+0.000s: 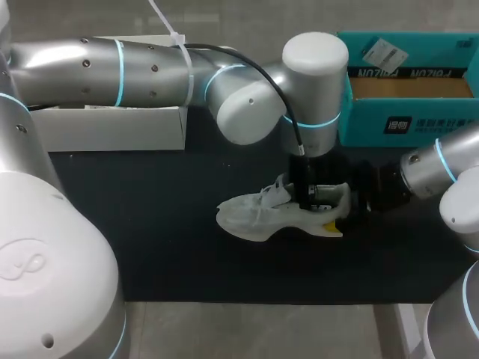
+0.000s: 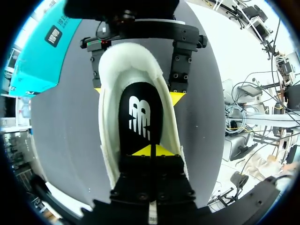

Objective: Take the shoe out of the shoebox, open the shoe tongue, remove and reinsert the insole, then place the shoe into the shoebox

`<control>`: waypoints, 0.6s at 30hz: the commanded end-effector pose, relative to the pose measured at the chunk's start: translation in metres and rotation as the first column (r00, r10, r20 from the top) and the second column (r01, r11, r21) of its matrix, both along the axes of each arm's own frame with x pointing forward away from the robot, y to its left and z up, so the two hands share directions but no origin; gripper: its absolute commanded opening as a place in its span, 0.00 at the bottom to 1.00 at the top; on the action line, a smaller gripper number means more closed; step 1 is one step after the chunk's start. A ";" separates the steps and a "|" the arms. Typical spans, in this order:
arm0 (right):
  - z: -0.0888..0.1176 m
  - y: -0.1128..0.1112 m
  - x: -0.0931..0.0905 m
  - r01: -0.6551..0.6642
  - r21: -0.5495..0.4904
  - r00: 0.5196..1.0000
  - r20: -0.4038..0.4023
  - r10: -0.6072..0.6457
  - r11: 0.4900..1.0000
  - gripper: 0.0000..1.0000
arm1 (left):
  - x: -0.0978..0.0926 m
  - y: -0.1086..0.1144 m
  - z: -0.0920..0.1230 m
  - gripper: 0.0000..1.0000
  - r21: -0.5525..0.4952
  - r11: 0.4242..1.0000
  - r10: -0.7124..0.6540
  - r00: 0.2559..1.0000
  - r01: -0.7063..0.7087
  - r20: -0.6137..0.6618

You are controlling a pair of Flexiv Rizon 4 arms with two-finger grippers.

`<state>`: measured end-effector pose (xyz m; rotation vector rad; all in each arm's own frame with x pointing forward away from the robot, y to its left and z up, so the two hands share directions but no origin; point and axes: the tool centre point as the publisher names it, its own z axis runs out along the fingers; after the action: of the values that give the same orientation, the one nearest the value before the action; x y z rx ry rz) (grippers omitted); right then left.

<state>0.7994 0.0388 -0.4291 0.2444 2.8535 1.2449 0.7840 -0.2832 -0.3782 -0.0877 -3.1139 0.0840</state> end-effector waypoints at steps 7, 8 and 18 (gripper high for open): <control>0.000 0.000 -0.001 0.001 -0.003 1.000 0.001 -0.001 1.000 0.00 | 0.012 -0.019 -0.010 0.00 0.030 0.999 -0.037 0.999 0.036 0.029; 0.000 0.000 -0.001 0.001 -0.003 1.000 0.001 -0.001 1.000 0.00 | 0.012 -0.019 -0.012 0.00 0.034 0.999 -0.043 0.999 0.042 0.027; 0.000 0.000 -0.001 0.001 -0.003 1.000 0.001 -0.001 1.000 0.00 | 0.009 0.006 -0.023 0.00 0.046 0.998 -0.042 0.999 0.041 0.007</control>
<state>0.7997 0.0379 -0.4305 0.2431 2.8509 1.2497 0.7941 -0.2835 -0.3966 -0.1489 -3.1203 -0.0093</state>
